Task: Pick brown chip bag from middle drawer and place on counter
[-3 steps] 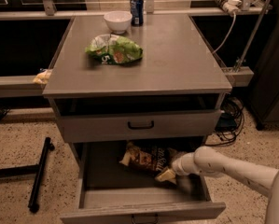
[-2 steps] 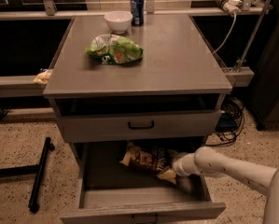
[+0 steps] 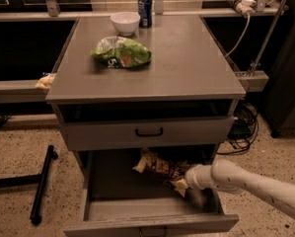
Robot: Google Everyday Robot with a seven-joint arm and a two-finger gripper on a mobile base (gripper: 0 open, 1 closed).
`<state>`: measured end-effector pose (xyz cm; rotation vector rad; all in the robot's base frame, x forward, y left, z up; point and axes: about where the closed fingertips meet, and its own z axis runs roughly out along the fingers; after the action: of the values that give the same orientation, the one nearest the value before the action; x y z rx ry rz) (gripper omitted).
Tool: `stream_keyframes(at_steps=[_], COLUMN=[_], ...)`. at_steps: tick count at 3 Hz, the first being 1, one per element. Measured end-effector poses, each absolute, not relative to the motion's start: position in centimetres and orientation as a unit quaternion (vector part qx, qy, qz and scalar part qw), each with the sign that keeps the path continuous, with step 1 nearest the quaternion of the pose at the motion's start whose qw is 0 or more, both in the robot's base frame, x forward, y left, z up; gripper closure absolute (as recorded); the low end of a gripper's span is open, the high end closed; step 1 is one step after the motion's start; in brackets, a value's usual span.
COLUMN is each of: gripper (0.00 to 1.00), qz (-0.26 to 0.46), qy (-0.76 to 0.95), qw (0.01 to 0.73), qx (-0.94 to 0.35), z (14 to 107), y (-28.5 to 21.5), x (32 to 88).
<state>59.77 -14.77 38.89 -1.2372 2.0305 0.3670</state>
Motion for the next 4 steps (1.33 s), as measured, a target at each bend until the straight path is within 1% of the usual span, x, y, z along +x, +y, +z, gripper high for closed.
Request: stream_keyframes(at_steps=[1, 2, 4], gripper=[1.00, 1.00, 1.00], qz=[0.157, 0.176, 0.235], qy=[0.787, 0.786, 0.761], qw=[0.374, 0.374, 0.323], qx=[-0.465, -0.460, -0.511], z=[40.7, 42.5, 47.5], y=[-15.5, -16.3, -18.0], x=[58.4, 56.6, 51.6])
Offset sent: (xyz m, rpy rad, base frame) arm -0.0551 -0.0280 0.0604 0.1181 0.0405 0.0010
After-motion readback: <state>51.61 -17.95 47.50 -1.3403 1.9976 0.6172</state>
